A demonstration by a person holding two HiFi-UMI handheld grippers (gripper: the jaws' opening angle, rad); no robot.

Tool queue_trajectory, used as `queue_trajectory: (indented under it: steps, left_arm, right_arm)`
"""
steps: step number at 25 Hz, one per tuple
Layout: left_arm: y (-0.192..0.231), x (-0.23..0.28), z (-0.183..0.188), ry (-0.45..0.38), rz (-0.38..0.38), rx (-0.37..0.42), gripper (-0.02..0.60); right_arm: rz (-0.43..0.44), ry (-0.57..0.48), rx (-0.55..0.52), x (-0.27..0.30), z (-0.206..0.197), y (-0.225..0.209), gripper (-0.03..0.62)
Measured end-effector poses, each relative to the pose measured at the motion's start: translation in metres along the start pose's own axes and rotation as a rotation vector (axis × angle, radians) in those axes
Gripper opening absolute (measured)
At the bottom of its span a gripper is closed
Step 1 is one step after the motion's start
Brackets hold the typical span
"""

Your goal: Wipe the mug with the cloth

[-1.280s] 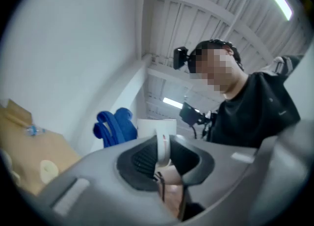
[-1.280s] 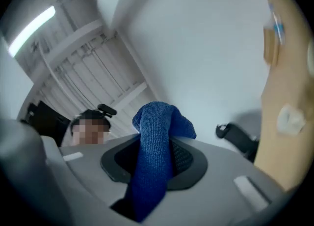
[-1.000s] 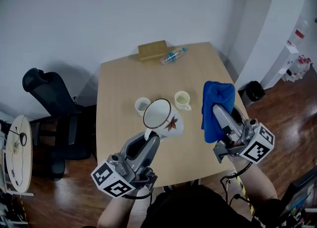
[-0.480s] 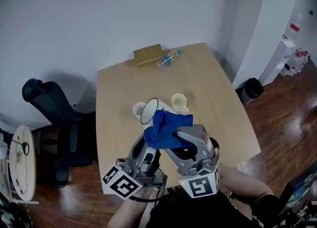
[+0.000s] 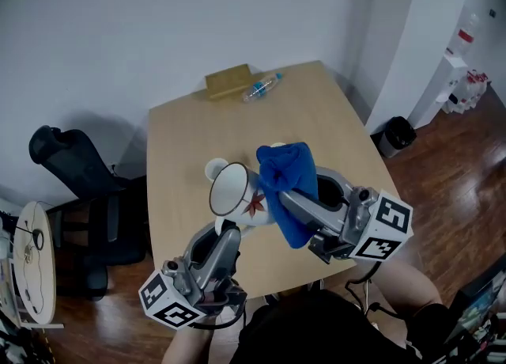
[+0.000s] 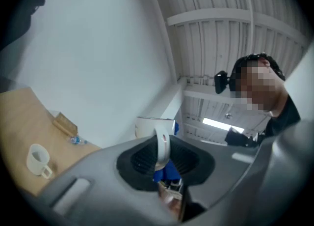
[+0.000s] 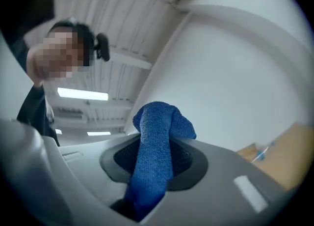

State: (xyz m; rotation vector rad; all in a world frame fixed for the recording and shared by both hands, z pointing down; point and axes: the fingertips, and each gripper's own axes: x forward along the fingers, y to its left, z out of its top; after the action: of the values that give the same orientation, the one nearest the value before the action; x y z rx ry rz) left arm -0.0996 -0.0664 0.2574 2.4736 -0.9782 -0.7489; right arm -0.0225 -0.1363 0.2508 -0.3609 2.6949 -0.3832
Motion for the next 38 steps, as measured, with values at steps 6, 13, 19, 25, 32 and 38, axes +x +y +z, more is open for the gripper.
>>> queue_trajectory:
  steps: [6, 13, 19, 25, 32, 38]
  left_arm:
    - [-0.055, -0.007, 0.001, 0.004, -0.260, -0.019, 0.061]
    - [-0.090, -0.019, -0.009, 0.013, -0.472, -0.076, 0.061]
    - [-0.120, -0.026, -0.013, 0.019, -0.646, -0.127, 0.060]
    - [-0.116, -0.025, -0.012, -0.006, -0.614, -0.137, 0.060]
    - [-0.052, -0.005, 0.003, -0.087, -0.252, -0.115, 0.060]
    - [0.034, -0.009, 0.001, -0.101, 0.097, -0.172, 0.060]
  right_arm:
    - [0.427, -0.104, 0.911, -0.012, -0.016, 0.005, 0.121]
    - [0.767, -0.216, 1.412, -0.022, -0.028, 0.050, 0.120]
    - [0.966, -0.183, 1.526, -0.024, -0.032, 0.097, 0.120]
    - [0.909, -0.222, 1.547, -0.021, -0.036, 0.098, 0.118]
    - [0.251, -0.300, 1.034, -0.029, -0.023, -0.015, 0.118]
    - [-0.258, -0.257, 0.291, -0.055, 0.036, -0.061, 0.118]
